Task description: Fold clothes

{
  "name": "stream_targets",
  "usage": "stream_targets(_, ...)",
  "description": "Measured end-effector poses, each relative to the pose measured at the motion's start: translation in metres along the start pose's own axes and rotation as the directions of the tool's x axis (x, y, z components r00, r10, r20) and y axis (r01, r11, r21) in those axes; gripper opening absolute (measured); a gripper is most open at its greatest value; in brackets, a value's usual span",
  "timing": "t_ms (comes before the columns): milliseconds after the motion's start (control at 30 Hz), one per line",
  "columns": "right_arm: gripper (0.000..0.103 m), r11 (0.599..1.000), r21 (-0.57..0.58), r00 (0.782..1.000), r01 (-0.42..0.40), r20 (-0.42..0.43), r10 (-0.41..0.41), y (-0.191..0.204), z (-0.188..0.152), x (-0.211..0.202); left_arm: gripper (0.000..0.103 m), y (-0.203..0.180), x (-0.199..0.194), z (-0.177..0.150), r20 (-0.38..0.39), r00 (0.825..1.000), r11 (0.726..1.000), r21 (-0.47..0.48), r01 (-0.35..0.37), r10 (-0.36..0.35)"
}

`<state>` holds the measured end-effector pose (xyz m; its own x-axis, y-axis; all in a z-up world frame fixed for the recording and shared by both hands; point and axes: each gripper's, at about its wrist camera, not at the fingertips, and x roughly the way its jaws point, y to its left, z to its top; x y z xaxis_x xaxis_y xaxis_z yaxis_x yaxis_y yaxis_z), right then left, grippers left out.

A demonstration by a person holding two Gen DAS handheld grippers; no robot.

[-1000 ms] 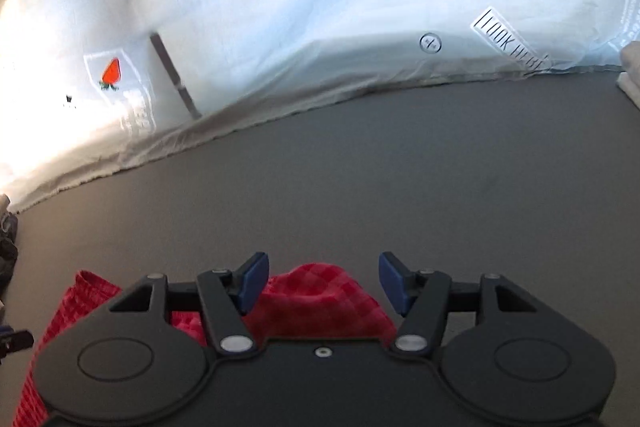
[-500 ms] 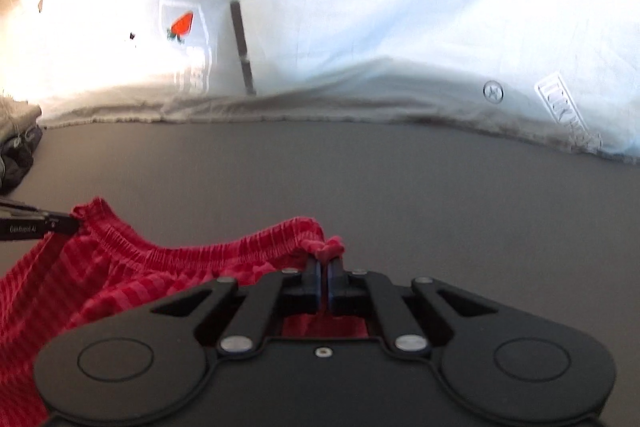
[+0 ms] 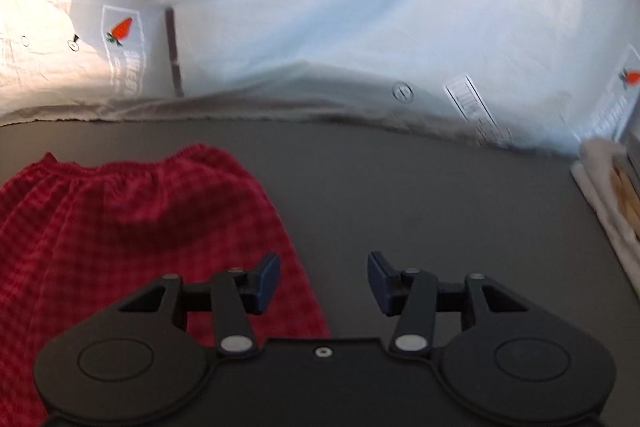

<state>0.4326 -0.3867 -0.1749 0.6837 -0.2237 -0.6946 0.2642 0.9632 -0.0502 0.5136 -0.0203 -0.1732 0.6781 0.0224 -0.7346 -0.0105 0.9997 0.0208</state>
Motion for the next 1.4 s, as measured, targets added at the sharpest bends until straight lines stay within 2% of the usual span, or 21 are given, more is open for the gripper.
stream_targets(100, 0.050, 0.997, 0.046, 0.995, 0.054, -0.082, -0.050, -0.027, -0.046, -0.020, 0.053, 0.025, -0.020, -0.036, -0.069, 0.997, 0.998, -0.052, -0.030, 0.026)
stream_targets(233, 0.048, 0.994, 0.099, 0.991, 0.052, -0.130, -0.039, -0.044, -0.081, -0.033, 0.054, 0.049, -0.047, -0.072, -0.134, 0.989, 0.991, -0.115, -0.072, 0.056)
stream_targets(300, 0.032, 0.991, 0.128, 0.994, 0.032, -0.111, -0.017, -0.047, -0.086, -0.037, 0.054, 0.055, -0.059, -0.083, -0.141, 0.988, 0.989, -0.126, -0.081, 0.063)
stream_targets(333, 0.000, 0.989, 0.144, 0.995, 0.024, -0.100, -0.009, -0.048, -0.087, -0.040, 0.054, 0.056, -0.064, -0.085, -0.139, 0.988, 0.988, -0.127, -0.084, 0.067)
stream_targets(467, 0.001, 0.977, 0.213, 0.999, 0.028, -0.036, -0.020, -0.059, -0.080, -0.064, 0.054, 0.070, -0.078, -0.086, -0.103, 0.992, 0.986, -0.140, -0.087, 0.072)
stream_targets(533, 0.001, 0.971, 0.213, 0.994, 0.108, -0.038, -0.102, -0.067, -0.081, -0.071, 0.054, 0.083, -0.080, -0.086, -0.094, 0.992, 0.981, -0.167, -0.100, 0.085)
stream_targets(600, 0.001, 0.964, 0.181, 0.980, 0.197, -0.060, -0.189, -0.072, -0.084, -0.074, 0.054, 0.096, -0.078, -0.088, -0.106, 0.990, 0.975, -0.192, -0.112, 0.093)
stream_targets(667, 0.007, 0.956, 0.141, 0.964, 0.257, -0.112, -0.243, -0.071, -0.088, -0.068, 0.055, 0.105, -0.073, -0.091, -0.131, 0.988, 0.972, -0.206, -0.113, 0.087)
stream_targets(700, 0.018, 0.949, 0.167, 0.961, 0.266, -0.121, -0.248, -0.071, -0.090, -0.068, 0.055, 0.106, -0.070, -0.094, -0.145, 0.986, 0.972, -0.206, -0.109, 0.079)
stream_targets(733, 0.033, 0.942, 0.193, 0.958, 0.275, -0.132, -0.253, -0.070, -0.092, -0.068, 0.055, 0.107, -0.067, -0.097, -0.158, 0.985, 0.973, -0.206, -0.103, 0.071)
stream_targets(767, 0.041, 0.934, 0.219, 0.957, 0.282, -0.139, -0.256, -0.070, -0.094, -0.069, 0.055, 0.107, -0.065, -0.099, -0.172, 0.983, 0.974, -0.205, -0.098, 0.063)
stream_targets(800, 0.047, 0.930, 0.241, 0.958, 0.278, -0.136, -0.251, -0.068, -0.097, -0.071, 0.055, 0.107, -0.063, -0.102, -0.184, 0.981, 0.974, -0.207, -0.091, 0.053)
stream_targets(833, 0.047, 0.933, 0.245, 0.962, 0.264, -0.132, -0.237, -0.065, -0.098, -0.072, 0.055, 0.106, -0.061, -0.104, -0.195, 0.980, 0.974, -0.210, -0.085, 0.043)
stream_targets(900, 0.058, 0.943, 0.238, 0.970, 0.234, -0.128, -0.209, -0.059, -0.102, -0.073, 0.055, 0.103, -0.057, -0.108, -0.207, 0.978, 0.975, -0.213, -0.064, 0.019)
stream_targets(967, 0.076, 0.951, 0.230, 0.974, 0.208, -0.133, -0.181, -0.053, -0.106, -0.072, 0.055, 0.100, -0.053, -0.110, -0.219, 0.976, 0.976, -0.212, -0.042, -0.006)
stream_targets(1100, 0.083, 0.960, 0.214, 0.976, 0.177, -0.165, -0.143, -0.047, -0.114, -0.066, 0.055, 0.092, -0.048, -0.114, -0.235, 0.972, 0.979, -0.198, -0.048, 0.000)
stream_targets(1233, 0.099, 0.957, 0.234, 0.974, 0.170, -0.190, -0.126, -0.049, -0.122, -0.062, 0.052, 0.084, -0.050, -0.116, -0.229, 0.973, 0.982, -0.175, -0.074, 0.032)
stream_targets(1267, 0.102, 0.955, 0.245, 0.974, 0.165, -0.191, -0.119, -0.051, -0.123, -0.061, 0.042, 0.084, -0.051, -0.116, -0.227, 0.973, 0.981, -0.174, -0.080, 0.039)
stream_targets(1300, 0.103, 0.956, 0.246, 0.976, 0.159, -0.188, -0.114, -0.051, -0.124, -0.061, 0.026, 0.084, -0.051, -0.115, -0.228, 0.973, 0.981, -0.179, -0.075, 0.033)
stream_targets(1367, 0.103, 0.962, 0.225, 0.977, 0.154, -0.178, -0.115, -0.049, -0.125, -0.060, 0.007, 0.085, -0.053, -0.114, -0.230, 0.973, 0.978, -0.204, -0.041, -0.008)
stream_targets(1400, 0.103, 0.965, 0.213, 0.978, 0.152, -0.173, -0.115, -0.048, -0.125, -0.060, 0.004, 0.081, -0.056, -0.112, -0.216, 0.976, 0.977, -0.211, -0.018, -0.028)
